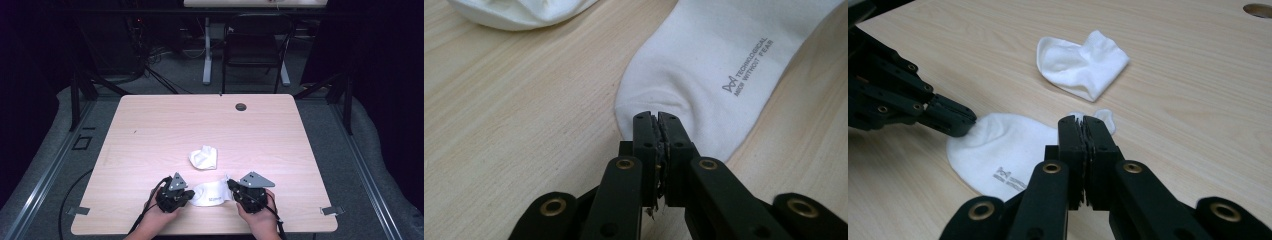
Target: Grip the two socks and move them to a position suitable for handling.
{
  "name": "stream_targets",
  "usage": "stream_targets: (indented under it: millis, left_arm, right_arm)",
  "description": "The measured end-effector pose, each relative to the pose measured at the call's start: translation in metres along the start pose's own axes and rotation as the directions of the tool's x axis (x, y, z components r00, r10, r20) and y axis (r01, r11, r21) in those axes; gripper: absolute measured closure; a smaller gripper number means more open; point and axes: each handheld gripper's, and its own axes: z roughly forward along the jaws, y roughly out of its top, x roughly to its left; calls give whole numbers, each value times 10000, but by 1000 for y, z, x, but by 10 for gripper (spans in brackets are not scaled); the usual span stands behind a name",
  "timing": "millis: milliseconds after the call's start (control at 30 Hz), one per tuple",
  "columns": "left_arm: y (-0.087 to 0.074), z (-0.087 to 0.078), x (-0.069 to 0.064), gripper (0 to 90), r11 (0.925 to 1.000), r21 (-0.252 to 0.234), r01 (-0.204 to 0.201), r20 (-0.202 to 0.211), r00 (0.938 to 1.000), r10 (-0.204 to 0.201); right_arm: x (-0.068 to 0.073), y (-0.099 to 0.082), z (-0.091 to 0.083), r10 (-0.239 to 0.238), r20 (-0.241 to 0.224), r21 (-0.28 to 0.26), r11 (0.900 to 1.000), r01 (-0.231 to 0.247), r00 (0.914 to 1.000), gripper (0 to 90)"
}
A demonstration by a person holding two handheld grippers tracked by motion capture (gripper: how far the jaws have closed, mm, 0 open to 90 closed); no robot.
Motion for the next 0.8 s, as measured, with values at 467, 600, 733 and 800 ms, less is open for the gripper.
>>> stream_targets:
  millis: [467, 600, 733, 800]
  left_arm:
    - [-4, -7, 5, 877, 9998, 193, 24, -110, 9999, -22]
    - [-6, -8, 6, 876, 9997, 215, 111, -100, 9999, -109]
    - [-6, -9, 8, 875, 9995, 221, 208, -46, 9998, -207]
    - [-7, -9, 8, 875, 9996, 214, 197, -61, 9998, -195]
  right_arm:
    - [-12, -19, 1, 17, 209, 1052, 9944, -39, 9998, 879]
    - [-14, -25, 6, 72, 199, 1395, 9902, -99, 9998, 879]
    - [-15, -28, 8, 192, 113, 1596, 9870, -208, 9998, 878]
    - [-17, -27, 7, 346, 78, 1645, 9857, -354, 9994, 876]
